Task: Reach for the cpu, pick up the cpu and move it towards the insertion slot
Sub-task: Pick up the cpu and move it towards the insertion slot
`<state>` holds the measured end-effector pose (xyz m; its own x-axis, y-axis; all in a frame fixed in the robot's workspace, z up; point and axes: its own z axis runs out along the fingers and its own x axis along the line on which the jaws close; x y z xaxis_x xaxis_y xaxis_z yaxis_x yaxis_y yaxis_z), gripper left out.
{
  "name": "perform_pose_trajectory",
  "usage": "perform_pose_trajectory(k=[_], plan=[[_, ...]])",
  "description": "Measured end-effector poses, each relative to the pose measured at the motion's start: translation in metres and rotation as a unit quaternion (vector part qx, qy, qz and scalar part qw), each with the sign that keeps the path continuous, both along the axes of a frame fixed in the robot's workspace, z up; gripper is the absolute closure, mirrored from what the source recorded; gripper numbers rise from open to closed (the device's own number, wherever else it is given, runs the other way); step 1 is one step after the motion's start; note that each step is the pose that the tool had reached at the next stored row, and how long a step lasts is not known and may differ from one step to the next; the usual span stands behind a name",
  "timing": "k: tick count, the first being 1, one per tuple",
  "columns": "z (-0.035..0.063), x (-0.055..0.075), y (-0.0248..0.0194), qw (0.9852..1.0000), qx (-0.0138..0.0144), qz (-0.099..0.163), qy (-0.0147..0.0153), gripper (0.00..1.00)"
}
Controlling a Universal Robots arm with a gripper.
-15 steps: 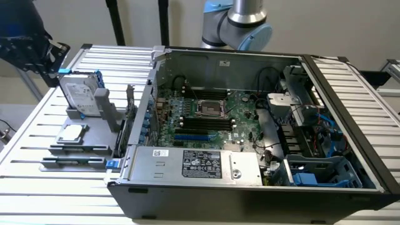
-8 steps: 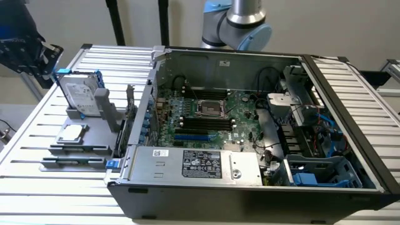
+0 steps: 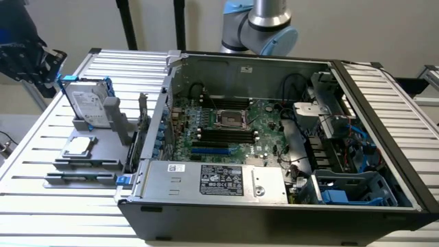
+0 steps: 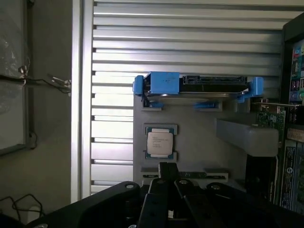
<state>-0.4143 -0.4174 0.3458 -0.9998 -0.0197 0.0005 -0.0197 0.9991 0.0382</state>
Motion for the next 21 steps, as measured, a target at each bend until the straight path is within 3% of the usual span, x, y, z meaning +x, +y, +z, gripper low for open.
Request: perform_pose_trajectory(k=[2, 3, 9, 10, 12, 13, 21], plan=[[-0.0001, 0.0, 0.0, 1.0, 0.0, 0.0, 0.0, 0.82], [-0.0003, 0.0, 0.0, 1.0, 0.0, 0.0, 0.0, 0.7], [-0.0053, 0.0, 0.0, 1.0, 0.0, 0.001, 0.0, 0.53], [-0.007, 0.0, 0.0, 1.0, 0.0, 0.001, 0.0, 0.41], [-0.0106, 0.0, 0.0, 1.0, 0.0, 0.001, 0.0, 0.41], [-0.0124, 0.0, 0.0, 1.0, 0.0, 0.001, 0.0, 0.35], [-0.027, 0.0, -0.0003, 1.0, 0.0, 0.001, 0.0, 0.35]])
